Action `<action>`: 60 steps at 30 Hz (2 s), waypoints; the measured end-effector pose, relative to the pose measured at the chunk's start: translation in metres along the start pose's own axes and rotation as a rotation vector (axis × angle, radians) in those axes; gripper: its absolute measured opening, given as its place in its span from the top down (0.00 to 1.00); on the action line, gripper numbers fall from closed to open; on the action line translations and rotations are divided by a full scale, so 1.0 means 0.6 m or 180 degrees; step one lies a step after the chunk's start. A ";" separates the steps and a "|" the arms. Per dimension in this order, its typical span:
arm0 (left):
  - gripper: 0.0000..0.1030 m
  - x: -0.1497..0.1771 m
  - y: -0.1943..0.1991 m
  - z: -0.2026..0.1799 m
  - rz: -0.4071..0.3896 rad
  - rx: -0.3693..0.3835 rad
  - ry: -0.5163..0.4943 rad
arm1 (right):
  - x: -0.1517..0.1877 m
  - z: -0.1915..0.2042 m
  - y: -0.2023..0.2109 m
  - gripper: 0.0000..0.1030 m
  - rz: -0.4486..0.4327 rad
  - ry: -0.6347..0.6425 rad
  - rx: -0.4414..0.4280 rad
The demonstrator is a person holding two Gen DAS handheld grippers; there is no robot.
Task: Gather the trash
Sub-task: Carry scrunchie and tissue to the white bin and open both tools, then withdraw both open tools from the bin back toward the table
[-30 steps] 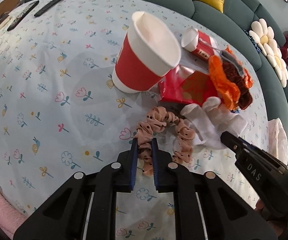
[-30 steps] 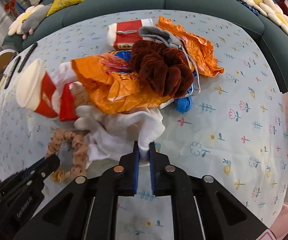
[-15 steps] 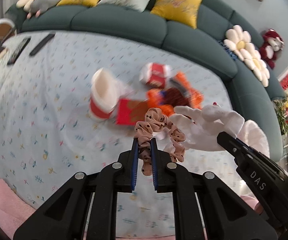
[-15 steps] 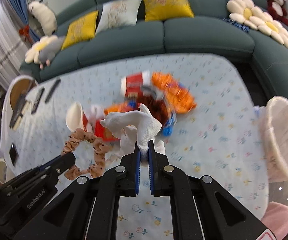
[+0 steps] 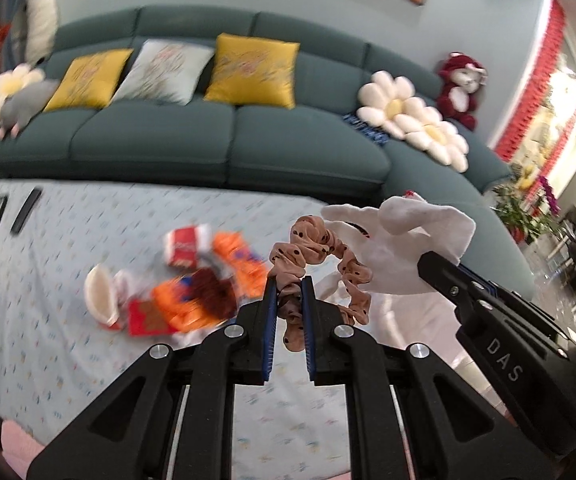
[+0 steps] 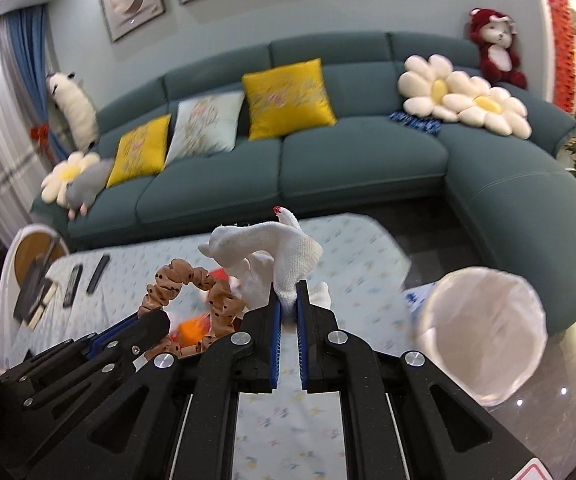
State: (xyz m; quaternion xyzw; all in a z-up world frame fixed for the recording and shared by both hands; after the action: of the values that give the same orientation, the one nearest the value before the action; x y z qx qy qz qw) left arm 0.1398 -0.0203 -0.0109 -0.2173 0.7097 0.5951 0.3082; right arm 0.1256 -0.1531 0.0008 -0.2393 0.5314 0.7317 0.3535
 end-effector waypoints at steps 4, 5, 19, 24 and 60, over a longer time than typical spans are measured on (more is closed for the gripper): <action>0.89 -0.015 0.012 -0.072 -0.0104 0.0128 -0.0164 | -0.020 -0.055 0.042 0.93 -0.0153 -0.0084 0.0105; 0.89 -0.017 0.013 -0.091 -0.0122 0.0154 -0.0211 | -0.023 -0.065 0.049 0.93 -0.0176 -0.0100 0.0128; 0.88 0.006 -0.044 -0.307 0.0022 0.0461 -0.0710 | -0.001 -0.287 0.098 0.93 -0.0183 -0.0490 0.0653; 0.88 0.031 -0.084 -0.360 0.0165 0.0520 -0.0843 | 0.028 -0.354 0.081 0.93 -0.0072 -0.0635 0.0759; 0.47 0.060 -0.205 -0.339 0.0509 0.0269 -0.0594 | 0.077 -0.405 0.004 0.53 0.0205 -0.0831 0.0963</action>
State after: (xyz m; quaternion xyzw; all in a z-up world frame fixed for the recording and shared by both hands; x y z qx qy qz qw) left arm 0.1605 -0.2417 -0.1027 -0.0906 0.7175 0.6050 0.3333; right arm 0.0882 -0.3712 -0.1090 -0.0694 0.5924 0.6792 0.4277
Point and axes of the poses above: each gripper's, at about its wrist camera, not at the fingertips, and y roughly against the way its jaws point, z to its left, x to its underside, the point moved 7 cm from there along -y, roughly the way its jaws point, and after that the axes turned 11 degrees about -x, right-handed, at the moved point
